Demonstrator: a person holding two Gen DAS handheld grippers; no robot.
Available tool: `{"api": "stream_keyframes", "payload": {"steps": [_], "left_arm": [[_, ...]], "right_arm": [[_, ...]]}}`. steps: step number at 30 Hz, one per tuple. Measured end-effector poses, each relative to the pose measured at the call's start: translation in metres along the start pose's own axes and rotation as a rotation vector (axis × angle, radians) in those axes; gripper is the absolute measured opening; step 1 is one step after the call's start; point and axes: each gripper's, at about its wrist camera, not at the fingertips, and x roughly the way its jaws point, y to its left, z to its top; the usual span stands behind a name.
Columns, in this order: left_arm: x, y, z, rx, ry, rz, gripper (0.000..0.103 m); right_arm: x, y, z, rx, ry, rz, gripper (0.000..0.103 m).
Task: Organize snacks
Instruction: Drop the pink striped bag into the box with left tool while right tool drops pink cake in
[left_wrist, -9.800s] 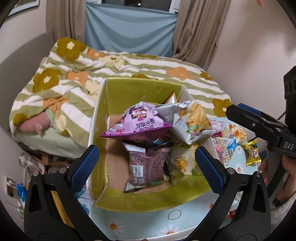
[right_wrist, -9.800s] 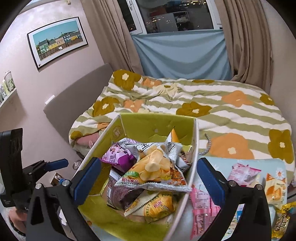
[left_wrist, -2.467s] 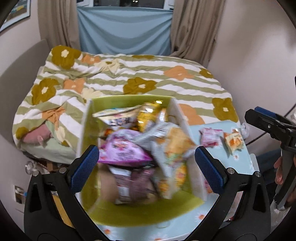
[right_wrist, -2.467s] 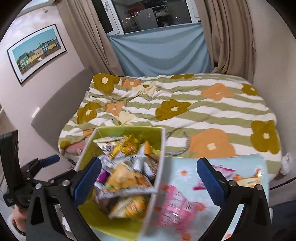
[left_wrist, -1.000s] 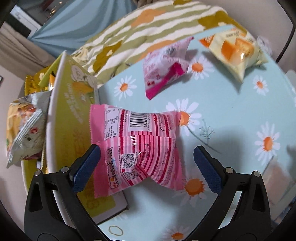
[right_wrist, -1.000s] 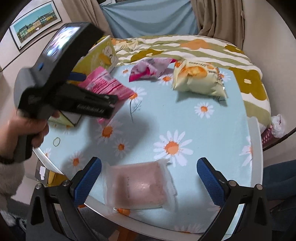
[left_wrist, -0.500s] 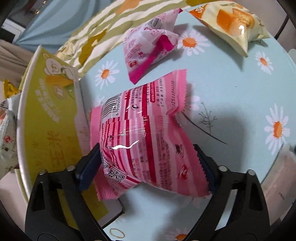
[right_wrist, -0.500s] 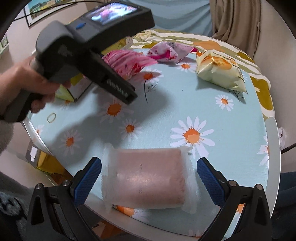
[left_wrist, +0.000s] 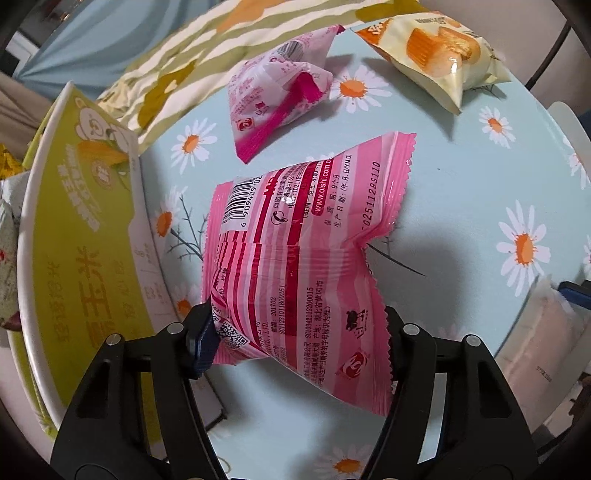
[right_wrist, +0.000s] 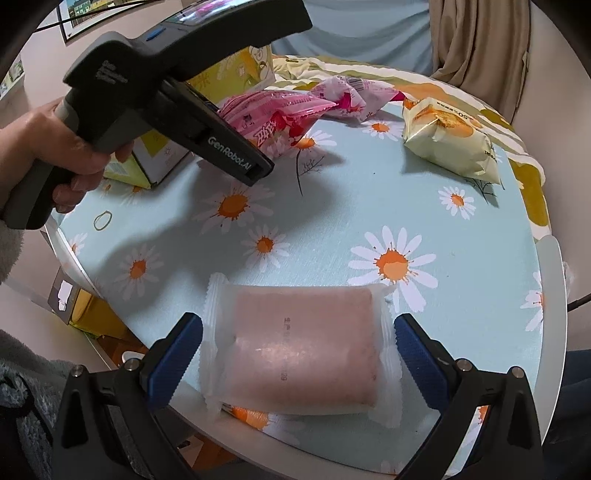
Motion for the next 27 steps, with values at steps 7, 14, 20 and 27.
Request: {"api": "stream_keyframes", "payload": {"steps": [7,14,20,27], "left_arm": [[-0.006,0.000,-0.007,-0.011,-0.006,-0.018,0.066],[-0.014,0.003,-0.016,-0.036,-0.019,-0.022,0.066],[-0.019,0.003,-0.020,-0.055,-0.025,-0.027,0.066],[-0.026,0.008,-0.024,-0.086,-0.046,-0.039,0.066]], "right_arm": [[0.011,-0.005,0.001,0.043,0.016,0.020,0.103],[0.014,0.005,0.001,-0.017,0.035,-0.018,0.103],[0.026,0.009,0.006,-0.062,0.094,-0.077,0.103],[0.018,0.003,0.005,-0.060,0.064,-0.071,0.078]]}}
